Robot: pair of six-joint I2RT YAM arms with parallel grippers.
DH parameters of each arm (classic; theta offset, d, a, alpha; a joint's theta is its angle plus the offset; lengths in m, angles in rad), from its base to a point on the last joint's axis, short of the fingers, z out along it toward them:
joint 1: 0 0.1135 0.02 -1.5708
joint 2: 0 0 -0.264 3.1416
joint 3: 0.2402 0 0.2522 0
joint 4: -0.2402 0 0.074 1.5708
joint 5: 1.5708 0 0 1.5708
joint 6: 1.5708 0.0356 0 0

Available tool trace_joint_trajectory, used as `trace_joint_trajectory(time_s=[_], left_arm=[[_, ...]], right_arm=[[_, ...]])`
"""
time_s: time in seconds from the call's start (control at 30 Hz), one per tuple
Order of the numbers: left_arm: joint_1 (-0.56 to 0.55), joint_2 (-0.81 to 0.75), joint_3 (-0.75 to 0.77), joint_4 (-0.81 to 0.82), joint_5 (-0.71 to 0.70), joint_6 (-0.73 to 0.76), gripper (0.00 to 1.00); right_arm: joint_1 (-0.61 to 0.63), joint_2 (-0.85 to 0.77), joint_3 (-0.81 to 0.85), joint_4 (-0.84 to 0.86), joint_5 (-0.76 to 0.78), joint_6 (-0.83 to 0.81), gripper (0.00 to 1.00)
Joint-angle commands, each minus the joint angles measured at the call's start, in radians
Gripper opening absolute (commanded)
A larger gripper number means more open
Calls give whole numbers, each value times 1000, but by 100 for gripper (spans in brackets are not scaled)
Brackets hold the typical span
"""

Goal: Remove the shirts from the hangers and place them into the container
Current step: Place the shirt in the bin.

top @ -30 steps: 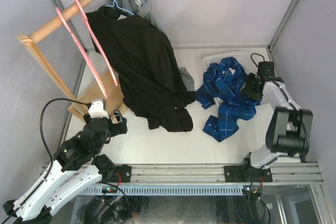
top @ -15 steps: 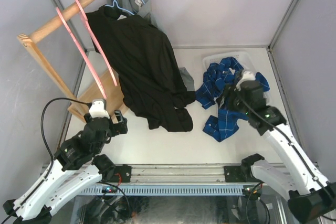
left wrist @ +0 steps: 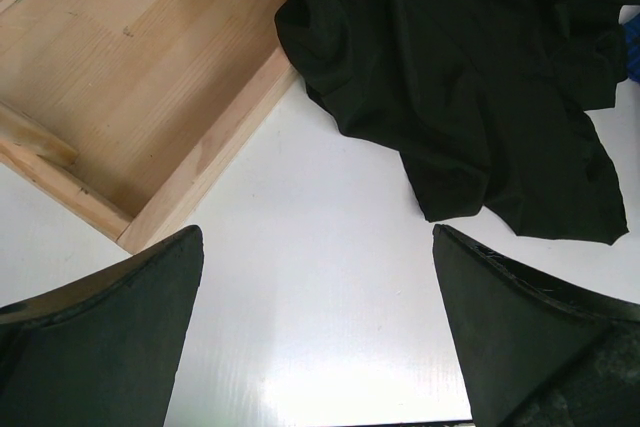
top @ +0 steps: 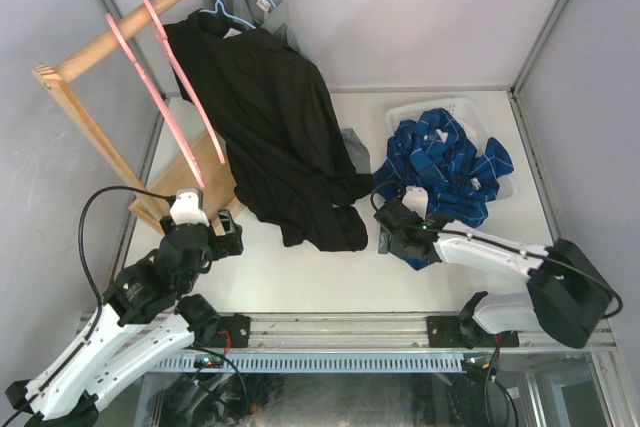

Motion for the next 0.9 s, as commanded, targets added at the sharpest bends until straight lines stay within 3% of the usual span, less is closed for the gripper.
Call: trace_joint_trajectory(time_s=[0.0, 0.13, 0.2, 0.3, 0.47, 0.67, 0.8, 0.87], left_arm=[[7, -10, 35, 36, 0, 14, 100], [7, -14, 33, 36, -3, 12, 100], [7, -12, 34, 37, -1, 12, 100], [7, -6, 34, 36, -1, 12, 100], [8, -2, 35, 36, -3, 12, 100], [8, 11, 36, 36, 5, 14, 100], [8, 11, 36, 37, 4, 14, 100], [8, 10, 35, 37, 4, 14, 100]], right_arm=[[-38, 108, 9, 147, 1, 45, 72], [-64, 220, 7, 204, -13, 21, 72], [-64, 273, 9, 224, -31, 4, 66], [-39, 285, 13, 206, -17, 4, 46], [5, 126, 14, 143, 104, -7, 0], [-3, -237, 170, 60, 234, -126, 0], [-54, -438, 270, 199, 308, -300, 0], [-150, -464, 316, 284, 294, -382, 0]])
